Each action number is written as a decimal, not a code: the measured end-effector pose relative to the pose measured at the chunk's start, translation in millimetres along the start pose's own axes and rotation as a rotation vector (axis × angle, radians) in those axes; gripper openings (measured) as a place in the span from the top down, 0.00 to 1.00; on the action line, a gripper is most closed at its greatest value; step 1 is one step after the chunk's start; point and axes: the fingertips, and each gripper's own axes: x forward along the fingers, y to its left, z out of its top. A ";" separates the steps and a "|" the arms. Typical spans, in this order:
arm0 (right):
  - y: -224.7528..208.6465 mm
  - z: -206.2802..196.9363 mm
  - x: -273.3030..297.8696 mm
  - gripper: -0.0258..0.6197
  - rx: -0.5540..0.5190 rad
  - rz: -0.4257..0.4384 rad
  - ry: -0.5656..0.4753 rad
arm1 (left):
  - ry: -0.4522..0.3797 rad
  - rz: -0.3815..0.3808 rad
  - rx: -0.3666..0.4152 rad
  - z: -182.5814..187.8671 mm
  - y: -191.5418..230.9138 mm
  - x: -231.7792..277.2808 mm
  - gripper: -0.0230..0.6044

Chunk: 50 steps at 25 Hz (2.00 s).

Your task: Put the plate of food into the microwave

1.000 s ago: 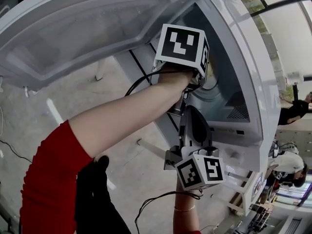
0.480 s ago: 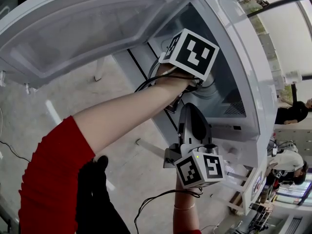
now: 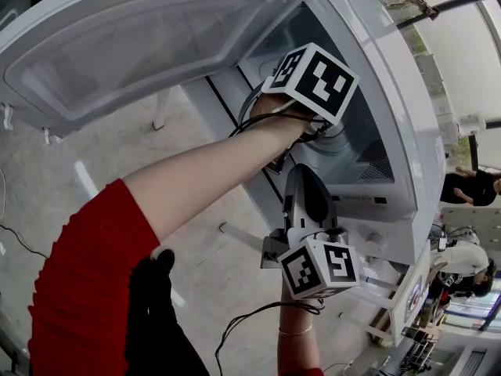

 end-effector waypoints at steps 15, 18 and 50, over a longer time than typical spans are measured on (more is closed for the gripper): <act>-2.1 -3.6 -0.3 0.94 0.012 0.002 0.010 | -0.031 0.089 0.197 0.5 -2.2 0.9 0.80; -4.0 -5.0 0.0 0.94 0.017 0.002 0.011 | -0.044 0.114 0.243 0.8 -2.0 1.9 0.79; 11.4 -0.7 -16.4 0.94 0.052 0.031 -0.043 | -0.413 -0.169 0.354 -20.2 -16.5 -111.4 0.95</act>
